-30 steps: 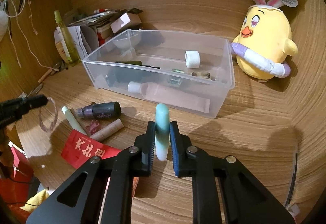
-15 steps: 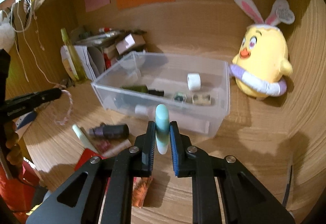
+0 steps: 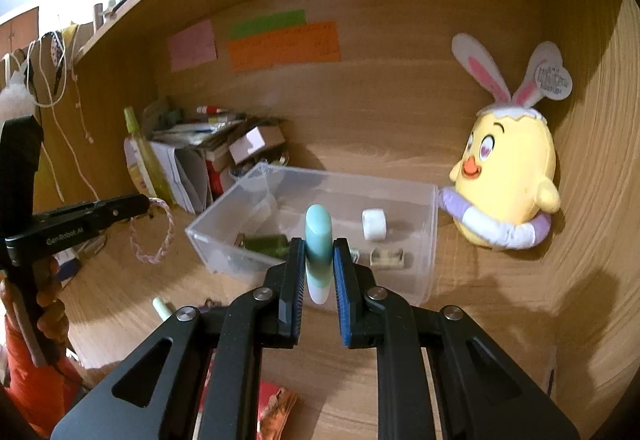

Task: Organize objects
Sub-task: 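Carry the bracelet and teal bottle into the clear box and open both tools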

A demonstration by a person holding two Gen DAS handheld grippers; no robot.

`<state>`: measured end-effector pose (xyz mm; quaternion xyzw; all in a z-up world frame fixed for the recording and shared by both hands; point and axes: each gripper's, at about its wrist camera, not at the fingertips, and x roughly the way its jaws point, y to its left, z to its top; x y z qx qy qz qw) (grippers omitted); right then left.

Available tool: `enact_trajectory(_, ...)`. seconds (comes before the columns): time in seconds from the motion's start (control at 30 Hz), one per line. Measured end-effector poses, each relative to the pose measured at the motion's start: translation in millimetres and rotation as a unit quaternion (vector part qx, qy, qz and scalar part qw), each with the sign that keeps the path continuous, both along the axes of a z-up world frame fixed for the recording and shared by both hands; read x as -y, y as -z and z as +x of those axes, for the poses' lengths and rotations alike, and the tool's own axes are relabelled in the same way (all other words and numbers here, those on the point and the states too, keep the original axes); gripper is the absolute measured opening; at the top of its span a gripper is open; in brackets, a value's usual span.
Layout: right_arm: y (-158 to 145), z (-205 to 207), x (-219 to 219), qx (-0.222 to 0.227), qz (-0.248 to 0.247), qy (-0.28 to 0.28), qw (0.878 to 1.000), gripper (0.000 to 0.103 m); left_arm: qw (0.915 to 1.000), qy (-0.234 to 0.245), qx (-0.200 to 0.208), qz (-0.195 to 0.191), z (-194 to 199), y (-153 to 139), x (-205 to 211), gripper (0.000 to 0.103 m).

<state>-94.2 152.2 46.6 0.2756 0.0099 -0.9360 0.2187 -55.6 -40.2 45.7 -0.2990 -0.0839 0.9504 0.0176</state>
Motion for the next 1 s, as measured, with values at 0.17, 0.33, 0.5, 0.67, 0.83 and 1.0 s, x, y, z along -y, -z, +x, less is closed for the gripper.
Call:
enact_trajectory(0.17, -7.8, -8.9, -2.5, -0.011, -0.005, 0.005, 1.0, 0.013, 1.0, 0.004, -0.006, 0.006, -12.9, -4.6, -2.9, 0.011)
enact_trajectory(0.33, -8.7, -21.0, -5.8, -0.014, -0.003, 0.016, 1.0, 0.013, 0.9999, 0.011, 0.002, 0.012, -31.1, -1.6, -6.4, 0.011)
enact_trajectory(0.5, -1.0, -35.3, -7.2, -0.008, 0.01, 0.033, 0.999, 0.013, 0.9996, 0.017, 0.018, 0.016, -49.1, 7.2, -11.6, 0.011)
enact_trajectory(0.67, 12.0, -48.2, -8.9, 0.007, 0.022, 0.042, 0.999, 0.013, 0.999, 0.021, 0.033, 0.021, -64.8, 15.2, -14.4, 0.011)
enact_trajectory(0.83, 24.5, -58.6, -8.4, 0.017, 0.039, 0.051, 0.998, 0.013, 0.9986, 0.02, 0.047, 0.016, -81.3, 22.6, -20.4, 0.011)
enact_trajectory(1.0, 36.6, -67.1, -3.8, 0.028, 0.052, 0.052, 0.997, 0.013, 0.9978, 0.02, 0.064, 0.0, -97.0, 30.8, -27.9, 0.011)
